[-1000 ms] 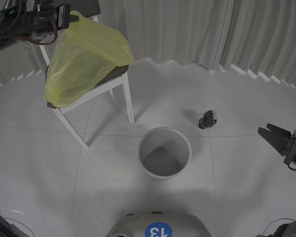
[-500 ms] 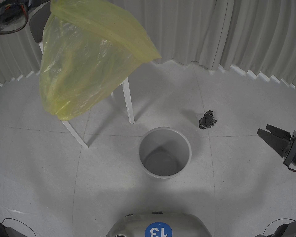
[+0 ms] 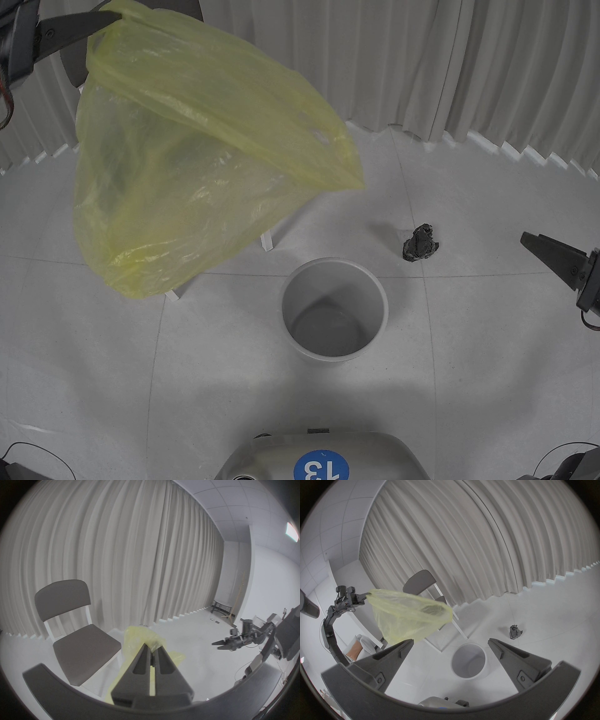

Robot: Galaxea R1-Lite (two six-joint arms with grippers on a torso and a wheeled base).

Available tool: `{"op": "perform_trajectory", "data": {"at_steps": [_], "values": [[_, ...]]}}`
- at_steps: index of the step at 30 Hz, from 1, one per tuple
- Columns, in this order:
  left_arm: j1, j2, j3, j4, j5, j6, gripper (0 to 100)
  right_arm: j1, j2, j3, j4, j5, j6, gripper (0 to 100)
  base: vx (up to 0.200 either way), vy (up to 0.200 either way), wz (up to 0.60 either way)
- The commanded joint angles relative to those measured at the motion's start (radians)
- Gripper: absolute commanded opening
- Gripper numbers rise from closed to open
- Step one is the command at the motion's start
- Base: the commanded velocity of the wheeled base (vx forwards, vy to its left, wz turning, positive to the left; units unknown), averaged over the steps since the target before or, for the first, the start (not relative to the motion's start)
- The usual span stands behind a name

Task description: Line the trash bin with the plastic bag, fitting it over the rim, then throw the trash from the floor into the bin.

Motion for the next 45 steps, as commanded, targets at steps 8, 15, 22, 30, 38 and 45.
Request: {"op": "perform_trajectory", "data": {"at_steps": [8,15,22,30,38,45], "values": [[-0.053,-0.059,0.082,-0.027,-0.075,0.011,0,0.039,0.269,-0.083,0.001,0.018,0.001,100,0.0,0.0,0.0],[-0.051,-0.066,0.085,-0.046,-0.073,0.017,0,0.126,0.34,-0.062,-0.019,0.004,0.051,100,0.0,0.0,0.0],[-0.051,-0.066,0.086,-0.05,-0.072,0.018,0,0.223,0.321,-0.034,-0.025,-0.004,0.102,100,0.0,0.0,0.0],[-0.049,-0.062,0.085,-0.058,-0.066,0.018,0,0.358,0.262,0.044,-0.022,-0.047,0.099,100,0.0,0.0,0.0],[-0.046,-0.028,0.085,-0.104,-0.032,0.015,0,0.434,0.255,0.099,-0.015,-0.047,0.096,100,0.0,0.0,0.0],[-0.069,-0.008,0.085,-0.133,0.068,-0.048,0,0.459,0.315,0.067,-0.027,-0.05,0.096,100,0.0,0.0,0.0]]}}
